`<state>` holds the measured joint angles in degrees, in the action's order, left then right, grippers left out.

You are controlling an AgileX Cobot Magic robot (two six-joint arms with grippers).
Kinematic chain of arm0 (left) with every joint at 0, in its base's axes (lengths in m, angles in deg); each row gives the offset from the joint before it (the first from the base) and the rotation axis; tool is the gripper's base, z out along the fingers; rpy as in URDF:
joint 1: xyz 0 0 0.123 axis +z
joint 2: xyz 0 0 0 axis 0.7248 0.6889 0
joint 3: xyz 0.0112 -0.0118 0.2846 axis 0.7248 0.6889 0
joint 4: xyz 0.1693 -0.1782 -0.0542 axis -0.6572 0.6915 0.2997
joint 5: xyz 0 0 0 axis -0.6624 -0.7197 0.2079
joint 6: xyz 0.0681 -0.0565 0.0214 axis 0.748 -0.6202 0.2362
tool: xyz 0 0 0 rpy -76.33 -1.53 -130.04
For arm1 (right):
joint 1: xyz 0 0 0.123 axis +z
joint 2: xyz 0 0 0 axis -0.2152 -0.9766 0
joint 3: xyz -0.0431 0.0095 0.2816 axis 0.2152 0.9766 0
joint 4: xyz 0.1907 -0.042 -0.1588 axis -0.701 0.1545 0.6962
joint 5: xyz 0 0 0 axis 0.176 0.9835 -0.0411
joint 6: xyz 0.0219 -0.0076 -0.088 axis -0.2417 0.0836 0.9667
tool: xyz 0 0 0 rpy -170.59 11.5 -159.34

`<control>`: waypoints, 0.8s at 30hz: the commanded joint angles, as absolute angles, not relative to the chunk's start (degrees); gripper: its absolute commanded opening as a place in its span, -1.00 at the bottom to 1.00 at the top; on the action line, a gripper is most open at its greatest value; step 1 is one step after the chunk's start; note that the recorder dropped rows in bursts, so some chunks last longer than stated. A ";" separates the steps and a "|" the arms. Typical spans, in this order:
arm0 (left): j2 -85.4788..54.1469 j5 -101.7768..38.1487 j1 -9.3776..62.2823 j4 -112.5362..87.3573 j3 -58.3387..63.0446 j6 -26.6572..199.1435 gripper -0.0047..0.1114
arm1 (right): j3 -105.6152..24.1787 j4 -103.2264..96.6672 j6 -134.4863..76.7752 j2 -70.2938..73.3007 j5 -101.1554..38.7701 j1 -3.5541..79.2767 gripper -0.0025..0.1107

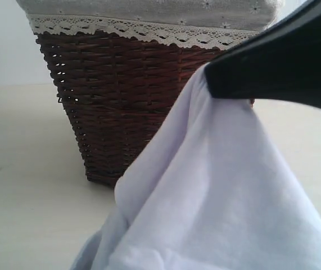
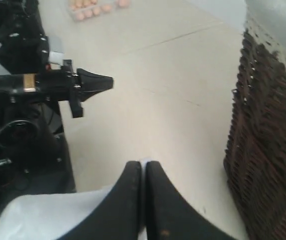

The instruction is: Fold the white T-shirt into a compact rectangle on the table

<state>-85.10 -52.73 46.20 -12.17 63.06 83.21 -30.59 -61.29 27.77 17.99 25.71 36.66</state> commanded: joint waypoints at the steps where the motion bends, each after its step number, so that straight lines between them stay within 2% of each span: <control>1: -85.48 -52.21 46.32 -12.15 63.04 83.34 -0.92 | -28.63 -61.15 31.24 10.68 11.74 39.42 -0.96; 8: -85.48 -52.21 46.32 -12.15 63.04 83.34 -0.92 | -28.88 -61.83 36.53 -2.69 -8.62 39.73 -0.96; 13: -85.48 -52.21 46.32 -12.15 63.04 83.34 -0.92 | -30.73 -70.77 46.32 -10.57 -24.76 39.73 -0.96; 24: -85.48 -52.21 46.32 -12.15 63.04 83.34 -0.92 | -49.38 -76.89 46.59 -27.53 -23.32 39.73 -0.96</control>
